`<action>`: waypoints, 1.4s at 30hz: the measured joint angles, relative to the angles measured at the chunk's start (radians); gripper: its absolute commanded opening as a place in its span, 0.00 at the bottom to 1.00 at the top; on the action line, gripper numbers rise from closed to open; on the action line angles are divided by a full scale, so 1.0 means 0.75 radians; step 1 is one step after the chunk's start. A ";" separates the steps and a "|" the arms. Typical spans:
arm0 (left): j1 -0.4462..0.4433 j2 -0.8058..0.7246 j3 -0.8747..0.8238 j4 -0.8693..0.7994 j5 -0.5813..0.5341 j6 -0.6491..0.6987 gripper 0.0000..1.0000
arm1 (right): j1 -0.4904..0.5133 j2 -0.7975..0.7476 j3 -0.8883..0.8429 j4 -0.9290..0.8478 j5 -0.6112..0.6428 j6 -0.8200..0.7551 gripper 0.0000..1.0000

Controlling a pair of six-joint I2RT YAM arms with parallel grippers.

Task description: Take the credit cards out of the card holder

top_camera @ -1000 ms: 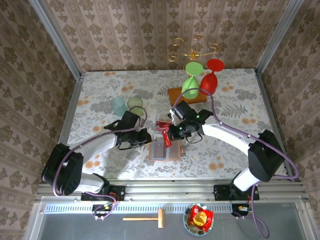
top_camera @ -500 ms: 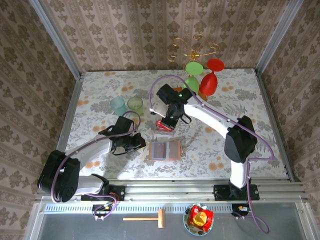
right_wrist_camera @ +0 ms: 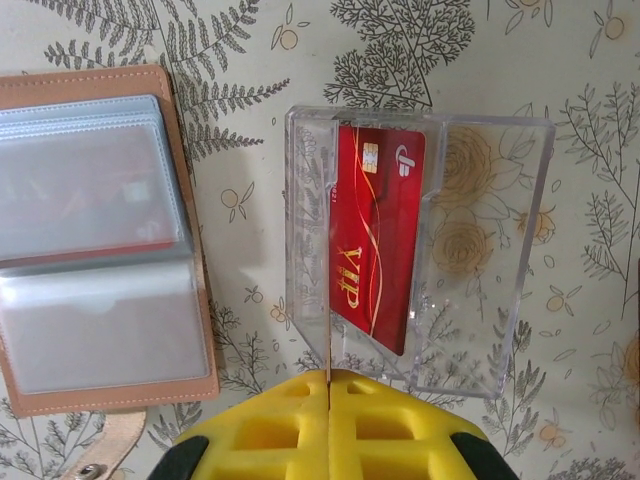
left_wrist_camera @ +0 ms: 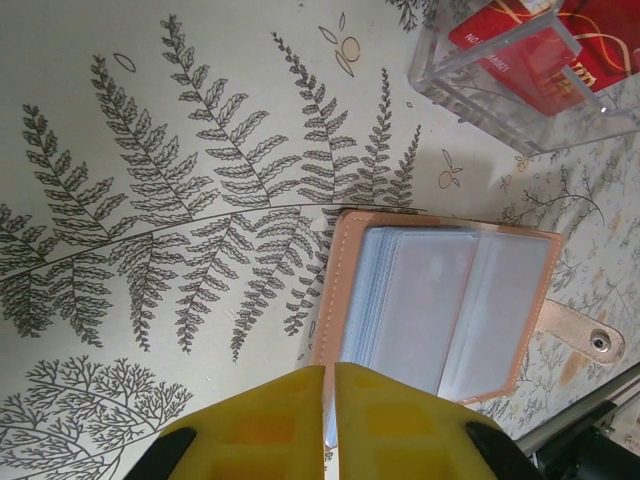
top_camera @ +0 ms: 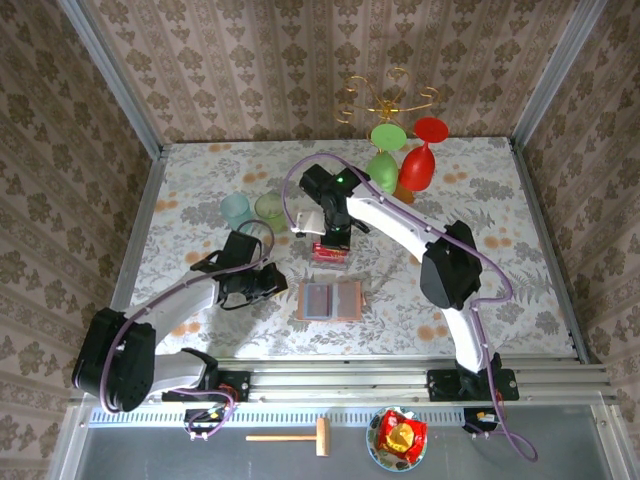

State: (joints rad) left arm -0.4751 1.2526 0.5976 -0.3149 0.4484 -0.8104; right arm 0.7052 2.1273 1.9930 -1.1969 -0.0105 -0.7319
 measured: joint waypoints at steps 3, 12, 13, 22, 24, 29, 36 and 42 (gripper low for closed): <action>0.005 0.016 0.000 0.000 0.001 0.005 0.11 | -0.006 0.044 0.047 -0.022 0.000 -0.029 0.00; 0.008 0.067 0.016 0.000 0.007 0.024 0.11 | -0.029 0.150 0.125 -0.060 -0.013 -0.079 0.00; 0.008 0.067 0.016 0.001 0.009 0.024 0.11 | -0.030 0.159 0.127 -0.063 -0.020 -0.083 0.00; 0.008 0.067 0.017 0.001 0.014 0.024 0.11 | -0.033 0.218 0.163 -0.112 -0.076 -0.114 0.06; 0.008 0.067 0.017 0.001 0.015 0.024 0.11 | -0.037 0.224 0.166 -0.114 -0.077 -0.108 0.22; 0.008 0.064 0.017 0.001 0.015 0.024 0.11 | -0.042 0.223 0.167 -0.034 0.003 -0.069 0.33; 0.008 0.064 0.017 0.001 0.017 0.024 0.11 | -0.041 0.077 0.044 0.140 0.084 -0.001 0.33; 0.007 0.065 0.017 0.003 0.036 0.024 0.11 | -0.007 -0.148 -0.117 0.259 0.087 0.134 0.33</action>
State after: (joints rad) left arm -0.4698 1.3010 0.6102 -0.3126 0.4755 -0.7921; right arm 0.6998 2.0163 1.9053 -1.0023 0.0547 -0.6312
